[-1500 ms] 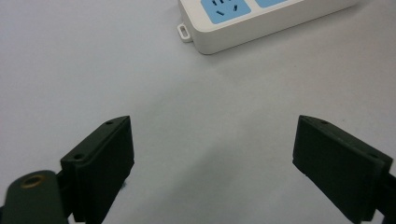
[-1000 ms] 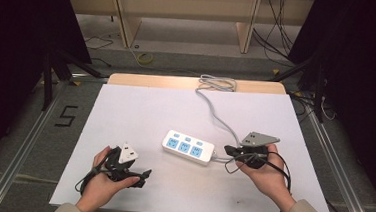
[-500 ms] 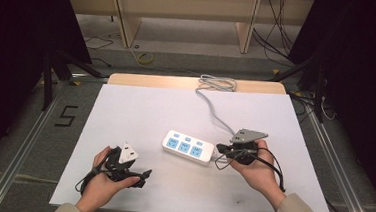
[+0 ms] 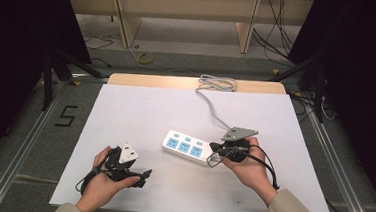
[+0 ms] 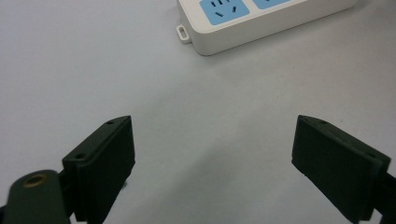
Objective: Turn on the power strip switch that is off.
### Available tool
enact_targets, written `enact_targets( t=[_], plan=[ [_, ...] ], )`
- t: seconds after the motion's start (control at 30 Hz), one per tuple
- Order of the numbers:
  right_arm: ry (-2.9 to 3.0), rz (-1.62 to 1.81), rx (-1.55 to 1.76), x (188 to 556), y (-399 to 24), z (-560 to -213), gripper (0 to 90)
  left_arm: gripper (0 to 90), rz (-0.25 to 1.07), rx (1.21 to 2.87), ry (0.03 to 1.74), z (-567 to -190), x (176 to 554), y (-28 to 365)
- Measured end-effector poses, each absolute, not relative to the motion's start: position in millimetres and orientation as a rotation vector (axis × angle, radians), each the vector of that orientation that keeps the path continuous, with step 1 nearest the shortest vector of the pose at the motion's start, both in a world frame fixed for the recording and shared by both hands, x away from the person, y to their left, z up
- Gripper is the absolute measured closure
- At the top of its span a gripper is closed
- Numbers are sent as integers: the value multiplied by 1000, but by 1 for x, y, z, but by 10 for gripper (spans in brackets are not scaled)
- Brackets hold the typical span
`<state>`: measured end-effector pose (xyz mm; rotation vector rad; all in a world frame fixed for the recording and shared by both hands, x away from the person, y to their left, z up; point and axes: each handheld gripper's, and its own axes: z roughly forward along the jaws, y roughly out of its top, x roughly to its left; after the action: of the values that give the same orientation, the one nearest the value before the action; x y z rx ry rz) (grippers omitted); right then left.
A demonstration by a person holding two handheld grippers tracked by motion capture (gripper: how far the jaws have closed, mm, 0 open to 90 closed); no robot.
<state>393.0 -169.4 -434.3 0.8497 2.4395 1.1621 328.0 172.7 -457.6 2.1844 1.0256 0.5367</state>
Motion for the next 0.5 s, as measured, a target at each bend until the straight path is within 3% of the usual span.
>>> enact_targets(
  t=[0.5],
  plan=[
    [2460,1160,835,400,-152,-436,900,128,533,2187,1022,-458,327,172]
  ],
)
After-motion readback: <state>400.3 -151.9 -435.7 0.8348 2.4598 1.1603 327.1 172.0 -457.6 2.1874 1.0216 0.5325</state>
